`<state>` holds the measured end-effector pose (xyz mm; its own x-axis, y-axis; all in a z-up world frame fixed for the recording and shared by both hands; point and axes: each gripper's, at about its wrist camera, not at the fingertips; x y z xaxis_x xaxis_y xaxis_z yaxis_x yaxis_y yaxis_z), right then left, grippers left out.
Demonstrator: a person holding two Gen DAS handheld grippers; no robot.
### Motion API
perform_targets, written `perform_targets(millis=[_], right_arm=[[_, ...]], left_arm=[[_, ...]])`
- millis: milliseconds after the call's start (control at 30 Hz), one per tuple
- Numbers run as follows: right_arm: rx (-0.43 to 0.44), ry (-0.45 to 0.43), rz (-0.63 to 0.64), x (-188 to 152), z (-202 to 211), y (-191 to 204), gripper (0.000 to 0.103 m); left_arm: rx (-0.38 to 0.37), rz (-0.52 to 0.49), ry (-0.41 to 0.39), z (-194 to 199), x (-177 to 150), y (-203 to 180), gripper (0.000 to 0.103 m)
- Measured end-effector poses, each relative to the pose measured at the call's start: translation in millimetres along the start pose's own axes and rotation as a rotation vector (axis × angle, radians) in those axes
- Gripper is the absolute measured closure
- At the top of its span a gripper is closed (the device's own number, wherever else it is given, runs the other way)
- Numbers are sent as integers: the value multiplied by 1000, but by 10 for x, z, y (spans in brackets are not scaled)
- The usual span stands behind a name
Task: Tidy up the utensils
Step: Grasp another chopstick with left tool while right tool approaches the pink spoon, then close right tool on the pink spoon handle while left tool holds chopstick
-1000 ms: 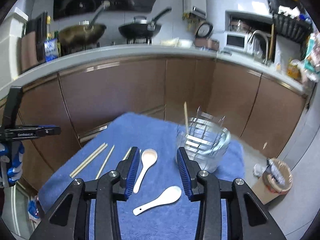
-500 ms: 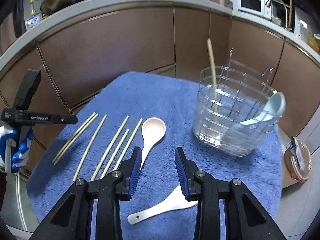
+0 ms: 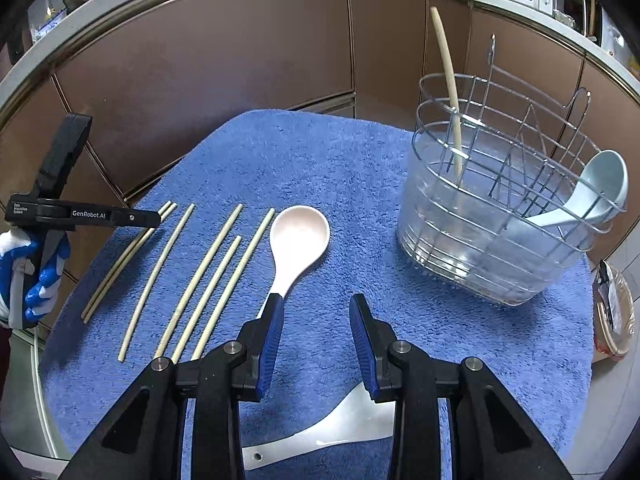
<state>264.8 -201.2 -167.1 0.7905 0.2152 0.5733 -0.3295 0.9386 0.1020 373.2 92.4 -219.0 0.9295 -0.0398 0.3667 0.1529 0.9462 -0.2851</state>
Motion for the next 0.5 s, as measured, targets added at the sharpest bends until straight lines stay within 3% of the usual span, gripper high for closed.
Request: perform_targets(millis=[500], right_arm=[[-53,55,52,413,-594,72,71]], left_arm=[[28,-25,17,-76,-7,-10,97]])
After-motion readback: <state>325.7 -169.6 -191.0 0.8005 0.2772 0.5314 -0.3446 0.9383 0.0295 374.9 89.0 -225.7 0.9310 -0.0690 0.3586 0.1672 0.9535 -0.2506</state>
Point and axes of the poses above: each gripper's, at about its wrist camera, not at the fingertips, and z roughly against the way its jaws point, y to its left, x to its top, and after that the axes turned 2 degrees about -z, right-handed
